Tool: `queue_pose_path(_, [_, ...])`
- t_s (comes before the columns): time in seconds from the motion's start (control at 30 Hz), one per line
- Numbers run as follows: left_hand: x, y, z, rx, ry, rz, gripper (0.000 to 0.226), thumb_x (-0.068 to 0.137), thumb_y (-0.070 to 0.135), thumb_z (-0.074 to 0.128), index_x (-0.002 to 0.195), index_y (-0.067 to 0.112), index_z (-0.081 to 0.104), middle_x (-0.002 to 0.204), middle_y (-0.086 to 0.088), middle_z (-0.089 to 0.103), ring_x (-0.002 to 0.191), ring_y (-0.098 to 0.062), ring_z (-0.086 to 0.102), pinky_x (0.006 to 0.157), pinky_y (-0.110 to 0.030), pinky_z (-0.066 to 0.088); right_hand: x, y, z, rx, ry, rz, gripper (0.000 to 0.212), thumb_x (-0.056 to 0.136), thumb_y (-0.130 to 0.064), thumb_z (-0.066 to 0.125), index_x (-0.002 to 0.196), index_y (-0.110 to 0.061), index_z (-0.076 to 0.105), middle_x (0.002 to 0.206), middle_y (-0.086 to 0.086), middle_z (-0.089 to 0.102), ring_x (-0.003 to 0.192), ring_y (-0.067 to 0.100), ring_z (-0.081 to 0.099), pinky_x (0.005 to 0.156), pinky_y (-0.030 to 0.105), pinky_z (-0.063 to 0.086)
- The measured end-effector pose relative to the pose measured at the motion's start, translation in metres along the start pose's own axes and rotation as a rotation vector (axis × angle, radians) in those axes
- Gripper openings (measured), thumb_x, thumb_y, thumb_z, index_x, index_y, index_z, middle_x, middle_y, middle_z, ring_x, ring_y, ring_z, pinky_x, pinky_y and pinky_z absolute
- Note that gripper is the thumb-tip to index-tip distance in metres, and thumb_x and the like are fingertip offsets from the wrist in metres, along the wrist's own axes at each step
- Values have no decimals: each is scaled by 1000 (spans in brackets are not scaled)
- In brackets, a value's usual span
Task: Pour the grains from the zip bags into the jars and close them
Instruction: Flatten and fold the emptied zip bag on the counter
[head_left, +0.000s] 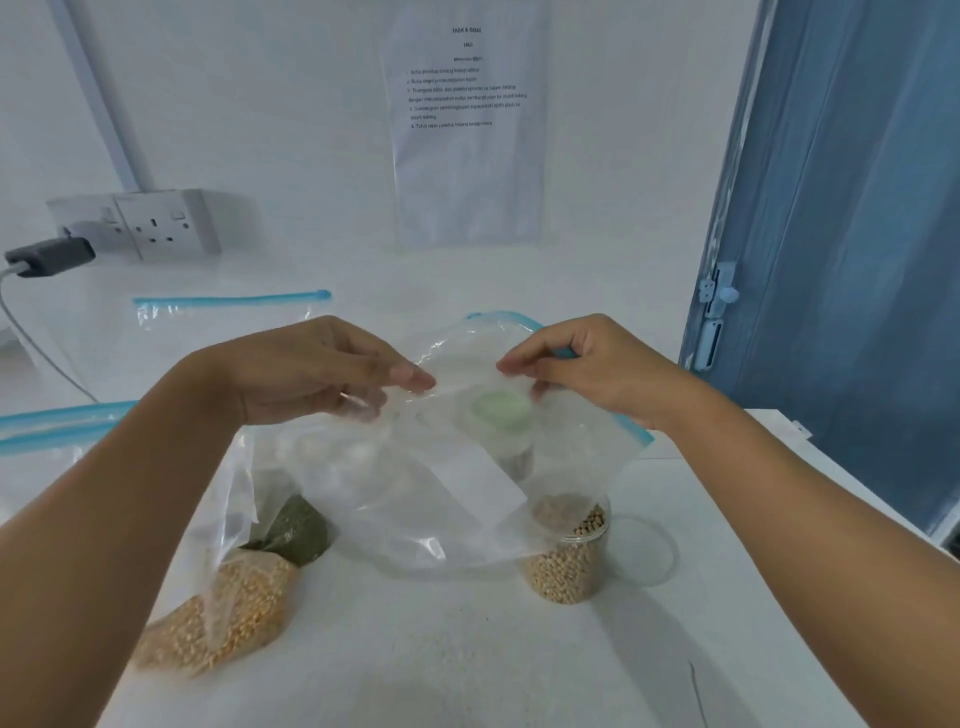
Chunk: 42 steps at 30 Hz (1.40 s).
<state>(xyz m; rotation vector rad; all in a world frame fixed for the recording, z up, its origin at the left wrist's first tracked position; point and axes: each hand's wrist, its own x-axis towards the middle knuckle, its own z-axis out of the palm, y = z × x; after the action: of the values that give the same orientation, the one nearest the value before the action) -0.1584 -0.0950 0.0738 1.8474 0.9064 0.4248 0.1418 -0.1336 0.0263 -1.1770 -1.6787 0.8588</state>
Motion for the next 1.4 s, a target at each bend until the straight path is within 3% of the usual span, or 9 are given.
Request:
queue_pose_path(0.2, [9,6,7,-10,106,57,37,77,29,76,114,28,81,121,-2,77,117,-9,68,97,-32,46,6,2,4,-220,159,-76,27,99,-17,70,101,-41,82,118,-18,74,118,2,64,116,36,44])
queue_pose_path(0.4, [25,4,12,-223,355,179,25,94,9,67,116,19,77,120,0,77,72,-1,60,79,-21,53,-14,20,14,-275,678,-123,28,97,-33,72,111,-57,70,154,-5,39,145,13,30,115,25,21])
queue_pose_path(0.6, [27,7,9,-506,325,261,23,85,15,70,101,24,84,120,-3,77,67,-13,41,68,-21,50,-30,24,17,556,358,139,34,93,-34,73,125,-47,72,138,-13,62,133,12,56,111,39,43])
queue_pose_path(0.77, [31,14,17,-586,267,245,24,92,16,65,95,32,84,118,7,77,61,-8,48,73,-21,50,-38,30,10,729,338,105,37,87,-26,74,124,-33,74,132,-1,72,97,16,71,95,33,57])
queue_pose_path(0.93, [57,15,46,-534,263,179,20,93,23,65,110,27,75,120,9,76,69,-7,55,77,-27,55,-55,49,-17,674,496,122,26,102,-18,63,127,-23,72,124,-3,75,75,14,53,70,20,56])
queue_pose_path(1.1, [102,20,108,-648,248,129,26,102,12,59,125,20,68,122,-4,76,96,-26,59,73,-34,63,-76,86,-79,639,518,194,29,95,-13,69,121,-25,76,129,-6,73,108,20,60,113,55,45])
queue_pose_path(1.2, [136,25,161,-731,276,83,30,99,3,61,124,19,66,125,-9,75,103,-30,62,74,-38,65,-95,119,-130,630,472,256,28,99,-9,64,120,-24,77,131,-2,73,121,20,61,118,62,37])
queue_pose_path(1.3, [166,27,221,-860,308,10,28,101,-3,57,118,16,66,116,-9,76,83,-23,77,67,-39,65,-114,152,-179,641,462,330,34,103,-1,53,128,-17,71,131,1,72,116,25,54,112,46,47])
queue_pose_path(1.4, [191,15,273,-952,299,-85,28,102,-4,53,118,16,66,108,-6,75,82,-25,75,68,-42,66,-130,183,-218,582,453,448,37,103,1,53,132,-16,68,135,1,70,110,18,55,79,16,56])
